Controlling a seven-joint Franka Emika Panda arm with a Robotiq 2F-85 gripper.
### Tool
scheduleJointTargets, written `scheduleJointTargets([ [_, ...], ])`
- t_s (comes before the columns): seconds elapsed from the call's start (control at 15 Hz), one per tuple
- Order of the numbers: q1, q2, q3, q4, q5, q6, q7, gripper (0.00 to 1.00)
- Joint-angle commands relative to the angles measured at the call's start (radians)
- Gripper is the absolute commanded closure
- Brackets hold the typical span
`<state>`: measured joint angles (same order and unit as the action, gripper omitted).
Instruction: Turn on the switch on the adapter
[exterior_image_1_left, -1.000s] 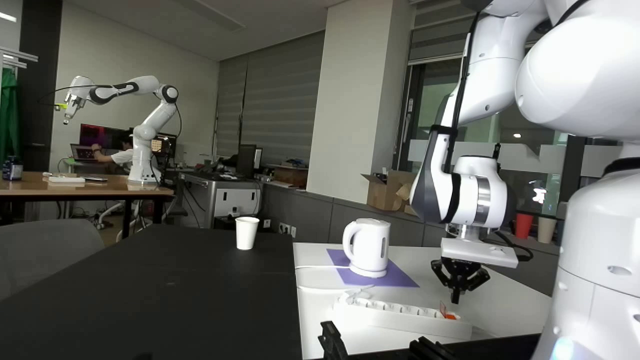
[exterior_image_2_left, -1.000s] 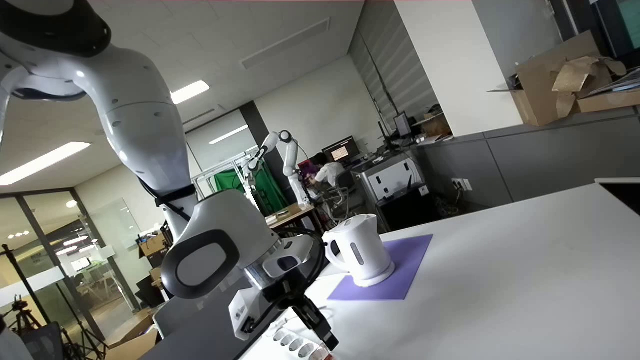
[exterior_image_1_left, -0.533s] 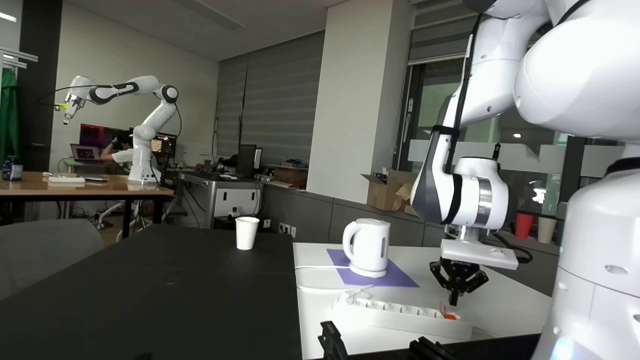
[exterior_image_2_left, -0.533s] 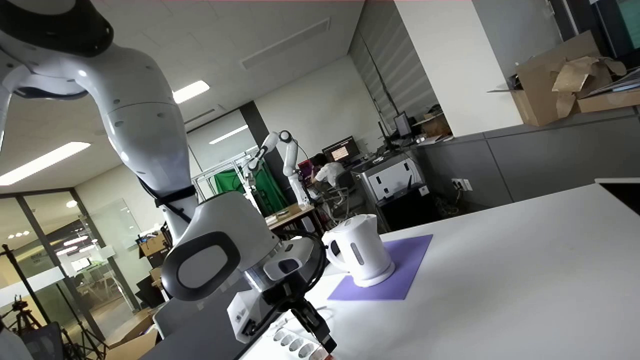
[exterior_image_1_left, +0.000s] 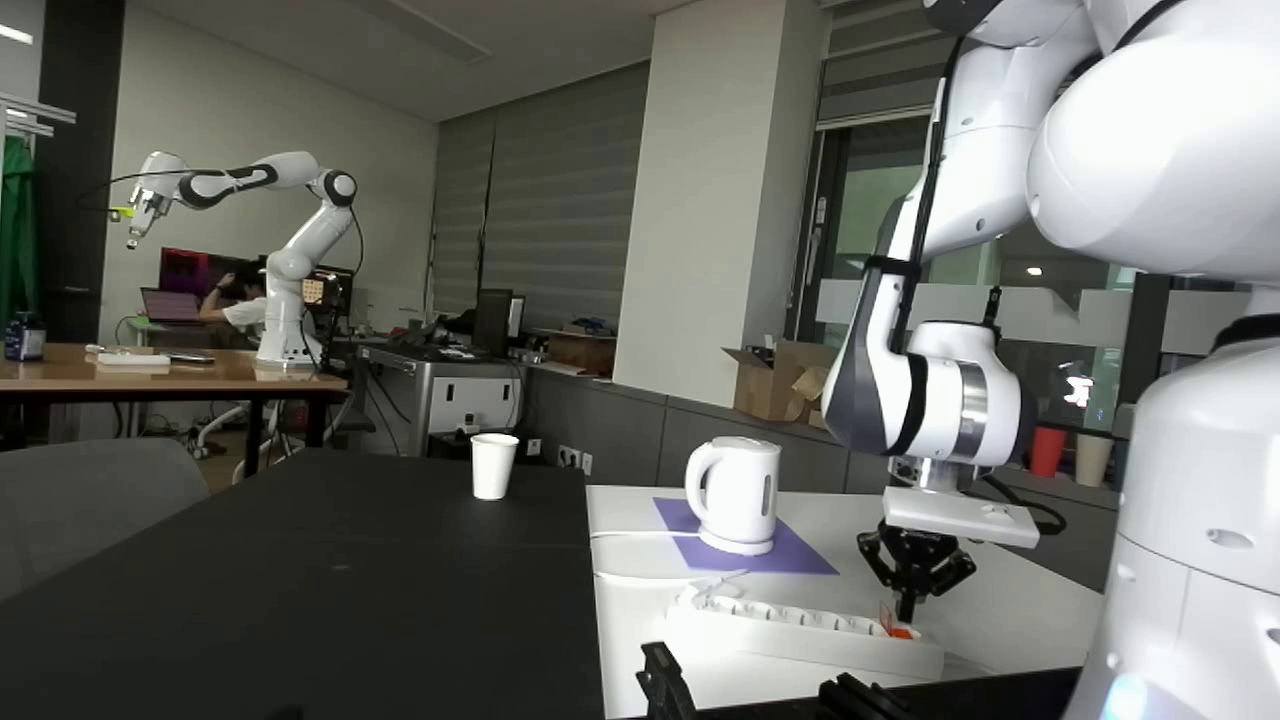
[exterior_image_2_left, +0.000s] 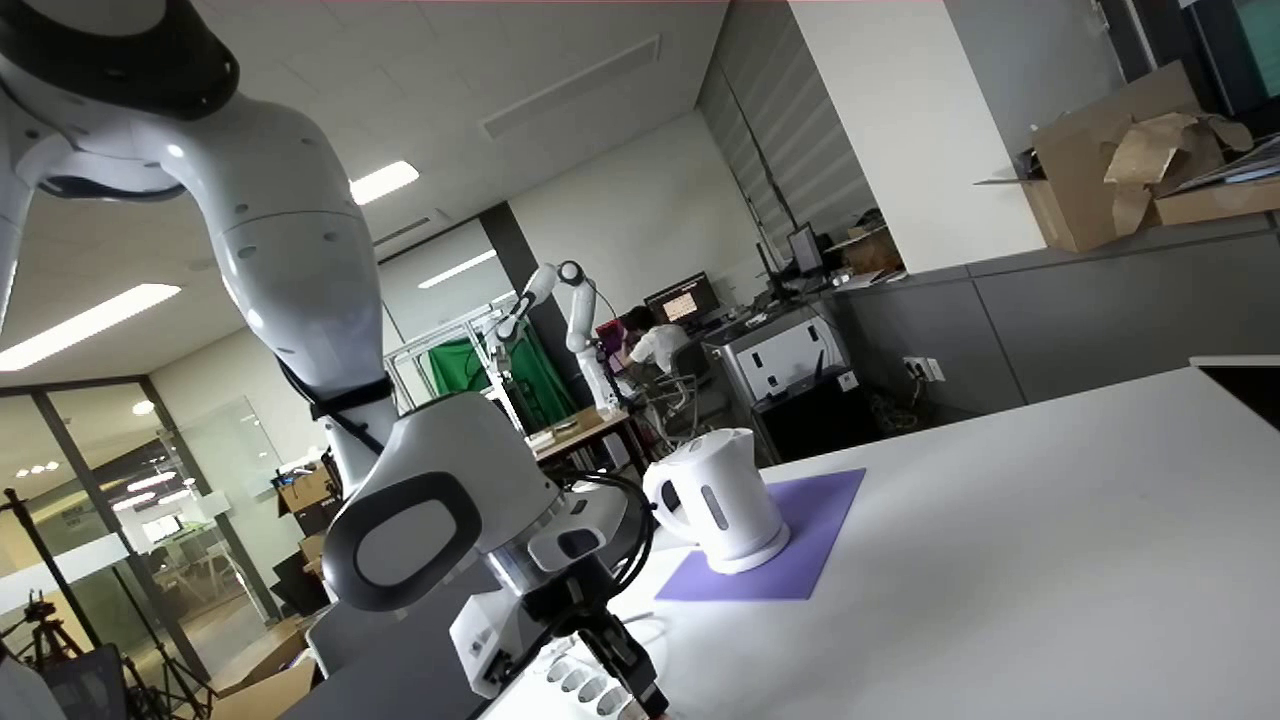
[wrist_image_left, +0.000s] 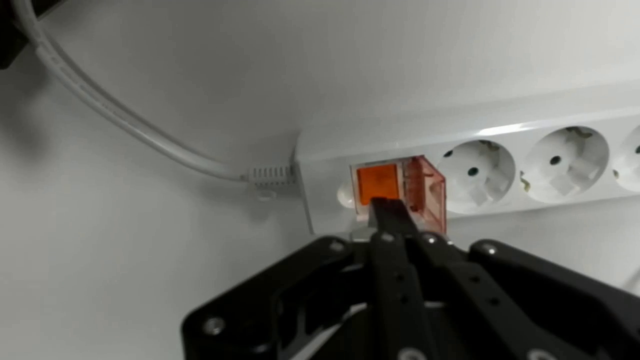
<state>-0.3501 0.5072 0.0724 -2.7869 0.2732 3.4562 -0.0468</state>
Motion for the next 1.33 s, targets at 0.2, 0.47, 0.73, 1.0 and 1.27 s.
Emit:
scheduleJointTargets([
  [0.2,-0.004,0.008,0.000,0.000,-0.012,0.000,-0.010,1.00],
  [0.47,0.004,0.013,-0.006,0.000,-0.009,0.000,-0.017,1.00],
  [0.73,0.004,0.015,-0.008,0.000,-0.011,0.000,-0.020,1.00],
  [1.0,0.036,0.015,-0.058,0.000,-0.087,-0.006,0.047,1.00],
  [1.27,0.042,0.024,-0.088,0.006,-0.161,-0.007,0.063,1.00],
])
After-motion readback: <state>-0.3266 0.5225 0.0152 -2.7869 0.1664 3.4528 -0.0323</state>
